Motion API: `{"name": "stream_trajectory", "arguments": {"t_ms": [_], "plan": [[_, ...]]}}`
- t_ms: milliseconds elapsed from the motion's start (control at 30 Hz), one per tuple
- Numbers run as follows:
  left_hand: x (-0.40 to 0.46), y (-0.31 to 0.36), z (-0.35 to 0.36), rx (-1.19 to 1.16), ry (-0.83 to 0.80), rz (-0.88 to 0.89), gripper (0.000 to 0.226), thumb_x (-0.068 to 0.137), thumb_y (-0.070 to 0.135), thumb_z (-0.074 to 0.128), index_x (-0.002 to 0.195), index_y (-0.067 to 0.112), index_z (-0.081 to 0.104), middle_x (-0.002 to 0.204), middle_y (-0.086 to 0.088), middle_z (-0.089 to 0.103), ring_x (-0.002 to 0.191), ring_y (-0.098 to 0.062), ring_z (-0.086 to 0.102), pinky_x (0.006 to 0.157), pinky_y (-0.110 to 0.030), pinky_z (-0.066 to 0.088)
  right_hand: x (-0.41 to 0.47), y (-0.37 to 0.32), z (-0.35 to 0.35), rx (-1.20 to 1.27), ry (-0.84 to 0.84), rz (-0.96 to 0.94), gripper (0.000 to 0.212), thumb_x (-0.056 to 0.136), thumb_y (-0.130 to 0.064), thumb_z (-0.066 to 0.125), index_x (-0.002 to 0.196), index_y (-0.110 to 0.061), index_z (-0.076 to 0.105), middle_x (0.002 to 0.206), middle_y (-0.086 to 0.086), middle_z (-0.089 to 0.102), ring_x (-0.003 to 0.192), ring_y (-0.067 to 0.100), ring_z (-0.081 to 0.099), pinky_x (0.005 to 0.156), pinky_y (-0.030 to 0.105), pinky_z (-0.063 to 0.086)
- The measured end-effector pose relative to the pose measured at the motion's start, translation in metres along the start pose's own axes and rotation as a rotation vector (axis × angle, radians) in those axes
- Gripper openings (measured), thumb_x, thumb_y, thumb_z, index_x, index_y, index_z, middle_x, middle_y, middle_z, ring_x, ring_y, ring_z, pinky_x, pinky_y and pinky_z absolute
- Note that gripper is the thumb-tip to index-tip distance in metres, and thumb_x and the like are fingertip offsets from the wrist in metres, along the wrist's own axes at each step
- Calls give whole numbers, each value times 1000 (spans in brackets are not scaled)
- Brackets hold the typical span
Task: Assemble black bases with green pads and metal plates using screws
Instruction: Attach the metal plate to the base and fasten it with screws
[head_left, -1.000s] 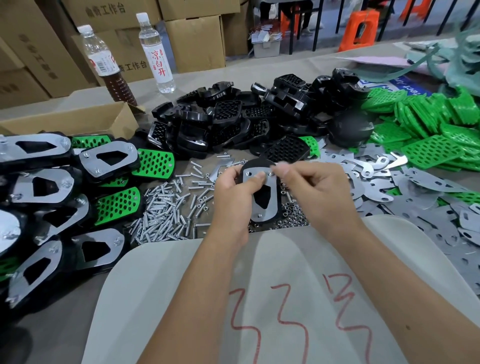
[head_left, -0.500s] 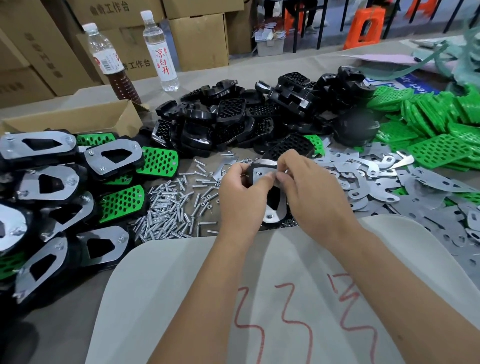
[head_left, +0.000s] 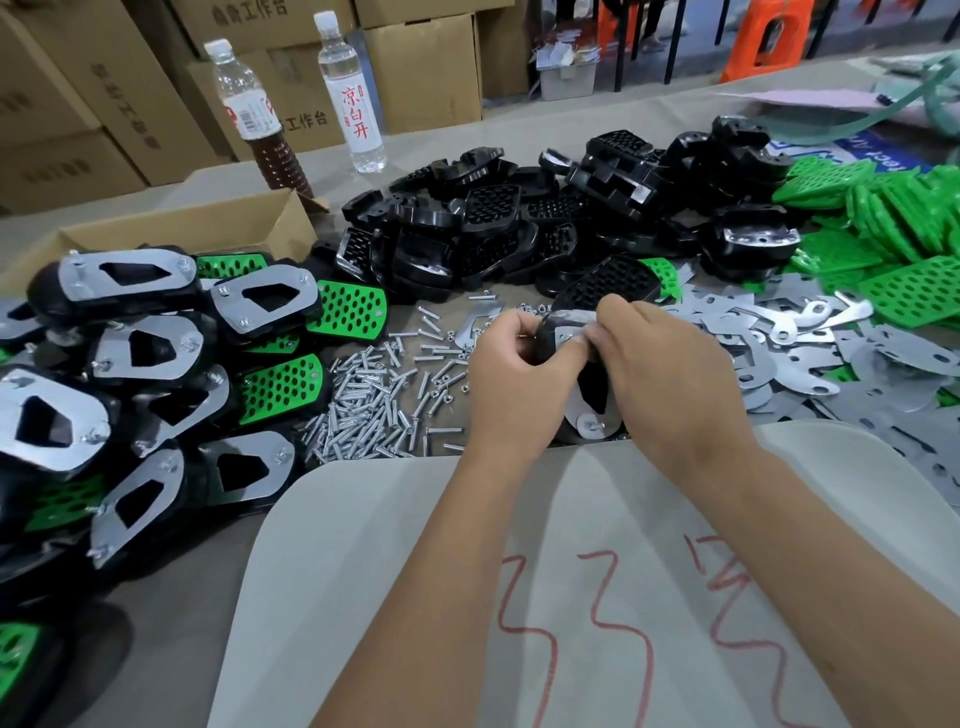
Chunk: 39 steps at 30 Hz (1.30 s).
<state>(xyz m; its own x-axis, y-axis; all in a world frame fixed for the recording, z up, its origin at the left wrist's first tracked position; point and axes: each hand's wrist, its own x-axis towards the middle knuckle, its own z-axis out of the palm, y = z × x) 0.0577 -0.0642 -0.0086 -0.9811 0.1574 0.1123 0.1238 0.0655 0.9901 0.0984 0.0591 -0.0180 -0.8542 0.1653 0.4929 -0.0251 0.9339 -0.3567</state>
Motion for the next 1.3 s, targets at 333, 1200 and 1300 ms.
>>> {"name": "stream_trajectory", "arguments": {"t_ms": [333,1200,1300], "plan": [[3,-3,-1,-31,39,-50,35,70,25,72,85,-4,56,75,-13,61,71,-22,52,72,-53,51,0,5,0,36,-73,-68,25,108,-26,39,85,-17,35,70,-7,40,63,30,44,56,39,29],[6,-5,-1,0,68,-54,34,64,30,73,77,3,56,65,2,56,62,-16,48,63,-35,42,-1,1,-3,-88,-137,-49,14,103,-31,33,93,-22,34,83,-4,45,65,33,49,55,38,32],[5,-8,1,43,87,-25,29,68,27,74,77,5,56,62,6,53,60,-15,45,60,-33,42,0,0,-3,-134,-168,-3,18,101,-18,52,92,-21,36,87,-4,43,64,32,49,53,39,36]]}}
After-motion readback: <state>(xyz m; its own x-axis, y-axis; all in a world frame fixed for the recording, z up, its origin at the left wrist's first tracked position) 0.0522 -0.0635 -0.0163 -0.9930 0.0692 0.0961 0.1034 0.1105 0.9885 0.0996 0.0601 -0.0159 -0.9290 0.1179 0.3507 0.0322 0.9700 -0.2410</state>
